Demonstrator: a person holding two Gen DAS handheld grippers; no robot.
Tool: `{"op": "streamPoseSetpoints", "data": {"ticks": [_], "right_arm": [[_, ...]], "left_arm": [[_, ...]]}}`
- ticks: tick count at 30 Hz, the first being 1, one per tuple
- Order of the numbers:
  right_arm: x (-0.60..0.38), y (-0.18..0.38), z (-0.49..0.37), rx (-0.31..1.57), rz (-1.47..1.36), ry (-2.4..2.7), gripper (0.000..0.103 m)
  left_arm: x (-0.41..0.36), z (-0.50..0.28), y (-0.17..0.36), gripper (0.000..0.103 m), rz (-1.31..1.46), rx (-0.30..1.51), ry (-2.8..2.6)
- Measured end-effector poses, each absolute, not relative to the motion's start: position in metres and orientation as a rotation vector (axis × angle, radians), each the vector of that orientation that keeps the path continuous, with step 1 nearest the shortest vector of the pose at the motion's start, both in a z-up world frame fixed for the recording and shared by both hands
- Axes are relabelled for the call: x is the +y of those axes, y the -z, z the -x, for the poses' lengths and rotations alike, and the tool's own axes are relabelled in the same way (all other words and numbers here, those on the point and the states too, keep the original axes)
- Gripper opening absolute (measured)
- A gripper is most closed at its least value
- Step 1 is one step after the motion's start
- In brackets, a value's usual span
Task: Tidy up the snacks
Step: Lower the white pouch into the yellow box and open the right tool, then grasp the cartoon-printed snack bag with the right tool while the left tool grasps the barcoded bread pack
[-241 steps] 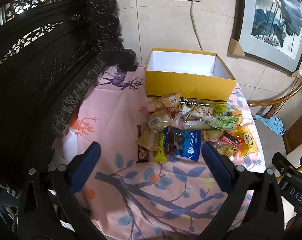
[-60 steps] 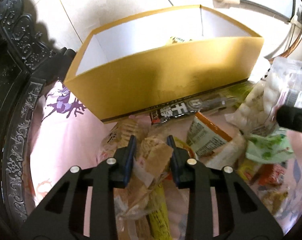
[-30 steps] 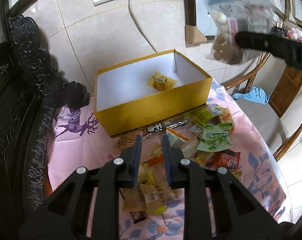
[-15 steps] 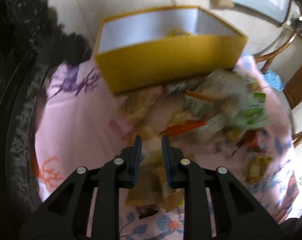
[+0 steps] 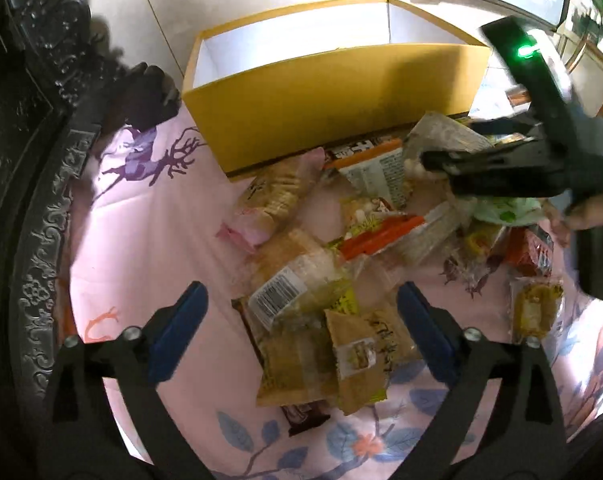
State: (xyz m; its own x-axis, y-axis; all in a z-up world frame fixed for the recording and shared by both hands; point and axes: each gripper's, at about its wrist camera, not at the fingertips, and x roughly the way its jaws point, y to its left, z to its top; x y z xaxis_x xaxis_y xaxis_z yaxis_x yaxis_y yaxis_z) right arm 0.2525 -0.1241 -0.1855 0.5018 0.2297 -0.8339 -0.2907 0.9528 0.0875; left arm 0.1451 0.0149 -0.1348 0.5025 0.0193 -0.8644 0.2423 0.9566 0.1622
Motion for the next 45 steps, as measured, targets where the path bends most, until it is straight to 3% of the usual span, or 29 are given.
{"op": "streamPoseSetpoints", "data": {"ticks": [4,15,24,26,27,28,30,34,41,45], "right_arm": [[-0.137,0.171,-0.241,1.020,-0.065,-0.321,0.044],[-0.197,0.052,-0.194,0.747,-0.281,-0.341,0.042],[-0.176,-0.026,-0.274,0.568,-0.171,-0.358,0.042],[-0.167,-0.025,-0.293,0.591,-0.131,-0.367,0.045],[-0.159,-0.021,-0.306,0.610,-0.061,-0.337,0.060],[-0.153,-0.018,-0.310,0.613,-0.015,-0.290,0.088],[-0.148,-0.013,-0.305,0.600,-0.010,-0.261,0.102],[-0.145,0.008,-0.282,0.653,-0.046,-0.308,0.102],[-0.127,0.103,-0.221,0.911,-0.038,-0.361,0.102],[-0.144,0.131,-0.195,1.034,-0.132,-0.340,0.102]], "left_arm": [[0.001,-0.138,0.137,0.097,-0.374,1.013,0.161],[0.015,-0.130,0.141,0.097,-0.359,1.052,0.132],[0.033,-0.122,0.131,0.097,-0.281,1.049,0.074],[0.040,-0.123,0.132,0.097,-0.274,1.049,0.055],[0.042,-0.124,0.132,0.097,-0.271,1.048,0.042],[0.046,-0.126,0.133,0.097,-0.262,1.046,0.025],[0.050,-0.129,0.132,0.097,-0.233,1.042,0.015],[0.059,-0.135,0.128,0.098,-0.139,1.016,0.031],[0.074,-0.170,0.138,0.100,0.044,1.007,0.077],[0.072,-0.194,0.156,0.100,0.127,1.080,0.117]]}}
